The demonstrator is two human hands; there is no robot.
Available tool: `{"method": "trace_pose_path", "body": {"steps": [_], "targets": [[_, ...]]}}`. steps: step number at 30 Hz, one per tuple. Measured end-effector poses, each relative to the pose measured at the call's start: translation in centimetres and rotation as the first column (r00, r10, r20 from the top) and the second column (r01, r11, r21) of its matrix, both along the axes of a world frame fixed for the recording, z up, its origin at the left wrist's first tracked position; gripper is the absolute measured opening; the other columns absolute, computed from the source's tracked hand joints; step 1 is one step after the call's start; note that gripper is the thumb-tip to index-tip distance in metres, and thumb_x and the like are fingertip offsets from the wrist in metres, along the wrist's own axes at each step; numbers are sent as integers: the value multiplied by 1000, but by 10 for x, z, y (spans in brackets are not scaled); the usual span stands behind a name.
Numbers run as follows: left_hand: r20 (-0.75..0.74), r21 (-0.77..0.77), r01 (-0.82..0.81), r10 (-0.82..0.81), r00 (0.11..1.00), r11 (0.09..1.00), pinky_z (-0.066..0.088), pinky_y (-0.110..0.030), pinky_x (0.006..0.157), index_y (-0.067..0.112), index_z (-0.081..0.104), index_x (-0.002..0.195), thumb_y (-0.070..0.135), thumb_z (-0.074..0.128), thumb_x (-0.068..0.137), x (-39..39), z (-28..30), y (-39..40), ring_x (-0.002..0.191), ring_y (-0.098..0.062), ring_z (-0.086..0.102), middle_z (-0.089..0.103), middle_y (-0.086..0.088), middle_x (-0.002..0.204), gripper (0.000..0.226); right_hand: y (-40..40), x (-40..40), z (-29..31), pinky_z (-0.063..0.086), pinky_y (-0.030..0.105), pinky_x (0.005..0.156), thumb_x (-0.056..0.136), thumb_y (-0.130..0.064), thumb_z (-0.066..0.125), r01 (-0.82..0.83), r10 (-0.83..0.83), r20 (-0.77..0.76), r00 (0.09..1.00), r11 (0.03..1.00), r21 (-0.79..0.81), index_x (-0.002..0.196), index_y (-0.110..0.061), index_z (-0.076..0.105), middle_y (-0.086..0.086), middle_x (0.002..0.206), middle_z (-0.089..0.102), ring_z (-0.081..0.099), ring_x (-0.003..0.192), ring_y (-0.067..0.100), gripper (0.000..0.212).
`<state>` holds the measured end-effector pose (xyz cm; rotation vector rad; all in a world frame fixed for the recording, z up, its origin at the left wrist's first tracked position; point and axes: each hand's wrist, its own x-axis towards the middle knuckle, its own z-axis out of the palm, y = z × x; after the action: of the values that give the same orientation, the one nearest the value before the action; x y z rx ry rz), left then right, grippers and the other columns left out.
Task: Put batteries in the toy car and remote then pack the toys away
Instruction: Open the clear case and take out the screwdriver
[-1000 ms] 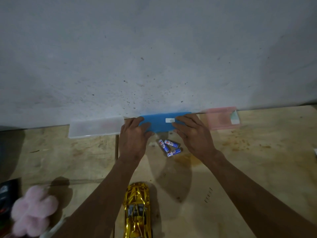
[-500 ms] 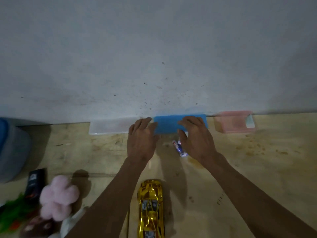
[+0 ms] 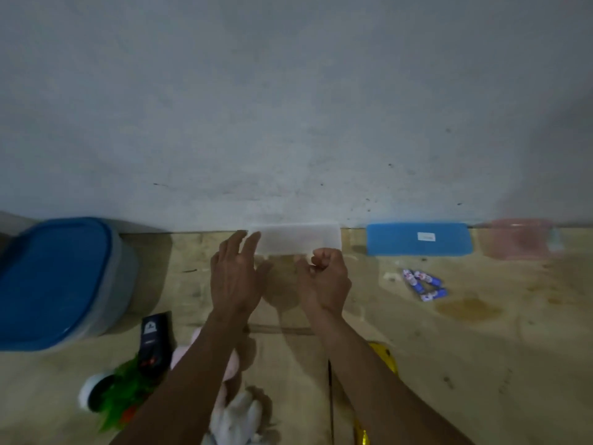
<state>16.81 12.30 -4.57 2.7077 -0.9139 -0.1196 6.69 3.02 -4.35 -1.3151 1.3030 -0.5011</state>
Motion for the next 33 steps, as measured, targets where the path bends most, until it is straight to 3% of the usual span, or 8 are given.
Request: {"method": "trace_pose_path", "body": {"steps": [2, 5, 10, 14, 19, 22, 25, 33], "targets": [[-14, 42, 37, -36, 999, 998, 45, -53, 101, 14, 58, 137, 23, 83, 77, 11, -2, -1, 129, -39, 51, 54, -16, 142, 66, 10, 18, -2, 51, 22, 74, 83, -21, 77, 102, -99, -55, 994, 993, 56, 103, -18, 57, -4, 86, 64, 64, 82, 16, 28], [6, 57, 113, -113, 994, 992, 42, -51, 103, 14, 57, 137, 27, 80, 81, 23, -6, -5, 131, -37, 49, 54, -14, 143, 62, 16, 40, -5, 43, 16, 68, 82, -20, 78, 268, -264, -59, 963, 959, 88, 107, -15, 53, -2, 86, 62, 60, 79, 15, 36], [40, 86, 209, -213, 976, 974, 44, -48, 101, 14, 64, 128, 32, 78, 83, 38, -18, -4, 127, -35, 52, 60, -12, 137, 51, 20, 59, -11, 45, 14, 65, 80, -13, 80, 452, -452, -31, 891, 883, 129, 98, -16, 47, 2, 86, 63, 62, 77, 18, 37], [68, 87, 263, -270, 961, 961, 52, -47, 90, 9, 69, 115, 28, 87, 72, 43, -24, -4, 113, -37, 61, 67, -14, 122, 51, 22, 68, -22, 62, 45, 76, 73, -11, 83, 526, -543, 1, 840, 814, 245, 83, -27, 46, 5, 84, 68, 71, 78, 27, 42], [104, 64, 281, -287, 952, 958, 52, -47, 90, 10, 68, 114, 30, 86, 71, 48, -31, -3, 113, -37, 61, 67, -14, 122, 51, 19, 62, -27, 63, 41, 74, 72, -12, 85, 520, -591, 27, 806, 729, 445, 97, -24, 52, 10, 102, 70, 72, 90, 26, 42], [104, 74, 294, -301, 948, 953, 51, -47, 91, 11, 68, 114, 28, 85, 72, 50, -30, -3, 115, -36, 60, 66, -13, 123, 48, 20, 60, -21, 62, 34, 65, 74, -12, 84, 506, -613, 53, 788, 695, 512, 108, -18, 54, 10, 105, 70, 72, 91, 27, 46], [103, 89, 298, -306, 946, 950, 52, -46, 88, 10, 70, 109, 28, 85, 70, 52, -28, -4, 111, -36, 62, 67, -13, 119, 46, 20, 59, -14, 61, 35, 67, 78, -7, 82, 490, -651, 95, 753, 651, 580, 116, -11, 52, 13, 106, 69, 72, 93, 27, 48], [79, 86, 259, -266, 961, 962, 51, -46, 89, 10, 69, 113, 32, 89, 65, 49, -24, -10, 112, -36, 60, 68, -12, 118, 56, 11, 58, -6, 60, 31, 63, 80, -11, 81, 387, -559, 97, 823, 678, 626, 107, -2, 61, 14, 88, 70, 67, 71, 18, 35]]}}
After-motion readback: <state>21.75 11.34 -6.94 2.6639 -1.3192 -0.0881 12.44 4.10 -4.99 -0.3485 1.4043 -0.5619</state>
